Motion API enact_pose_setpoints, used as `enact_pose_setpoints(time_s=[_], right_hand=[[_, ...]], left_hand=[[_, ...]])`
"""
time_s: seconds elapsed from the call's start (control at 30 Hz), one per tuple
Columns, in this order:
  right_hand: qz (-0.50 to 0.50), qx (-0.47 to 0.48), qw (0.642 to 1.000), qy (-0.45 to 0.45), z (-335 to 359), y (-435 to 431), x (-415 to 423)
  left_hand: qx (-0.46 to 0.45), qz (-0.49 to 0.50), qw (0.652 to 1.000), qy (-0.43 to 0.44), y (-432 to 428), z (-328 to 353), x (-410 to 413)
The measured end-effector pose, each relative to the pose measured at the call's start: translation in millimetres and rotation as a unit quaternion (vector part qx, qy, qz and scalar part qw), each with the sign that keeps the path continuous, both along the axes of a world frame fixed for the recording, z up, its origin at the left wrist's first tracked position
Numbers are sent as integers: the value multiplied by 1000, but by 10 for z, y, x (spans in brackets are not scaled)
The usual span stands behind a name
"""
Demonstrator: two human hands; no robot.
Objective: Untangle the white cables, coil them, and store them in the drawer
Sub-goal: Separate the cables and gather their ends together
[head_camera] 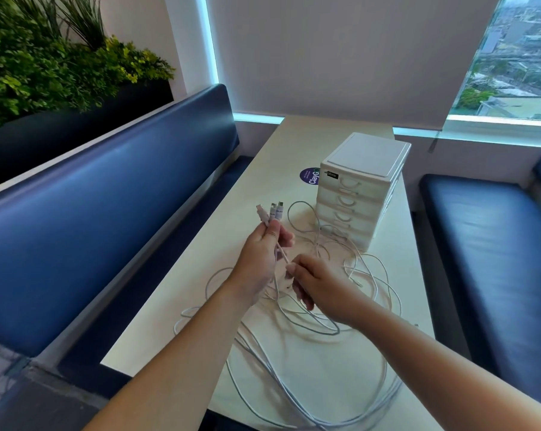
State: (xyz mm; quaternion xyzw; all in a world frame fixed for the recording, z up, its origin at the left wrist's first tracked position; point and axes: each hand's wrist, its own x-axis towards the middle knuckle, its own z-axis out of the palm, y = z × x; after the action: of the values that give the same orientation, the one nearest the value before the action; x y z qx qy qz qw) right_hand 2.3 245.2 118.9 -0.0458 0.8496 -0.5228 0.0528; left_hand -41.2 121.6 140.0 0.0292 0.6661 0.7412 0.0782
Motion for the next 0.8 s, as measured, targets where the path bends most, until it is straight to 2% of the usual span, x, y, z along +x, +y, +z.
enact_pose_setpoints(time_s=[0.07, 0.13, 0.27, 0.4, 0.53, 0.7, 0.8], right_hand=[[4, 47, 999, 19, -12, -21, 24], [-5, 89, 994, 56, -47, -44, 31], [17, 112, 989, 94, -53, -77, 36], [64, 183, 977, 91, -148, -23, 116], [67, 183, 976, 96, -201, 102, 147], [68, 223, 968, 98, -365, 315, 143], [67, 252, 963, 70, -558, 541, 166]], left_hand=[[87, -10, 996, -14, 2, 76, -13], [125, -14, 992, -23, 13, 131, -19], [89, 8, 996, 11, 35, 220, -14], [88, 83, 990, 77, -153, 487, -178], [86, 147, 979, 108, -452, 665, -363], [115, 239, 954, 137, -853, 960, -509], [136, 296, 934, 148, -1157, 1119, -569]])
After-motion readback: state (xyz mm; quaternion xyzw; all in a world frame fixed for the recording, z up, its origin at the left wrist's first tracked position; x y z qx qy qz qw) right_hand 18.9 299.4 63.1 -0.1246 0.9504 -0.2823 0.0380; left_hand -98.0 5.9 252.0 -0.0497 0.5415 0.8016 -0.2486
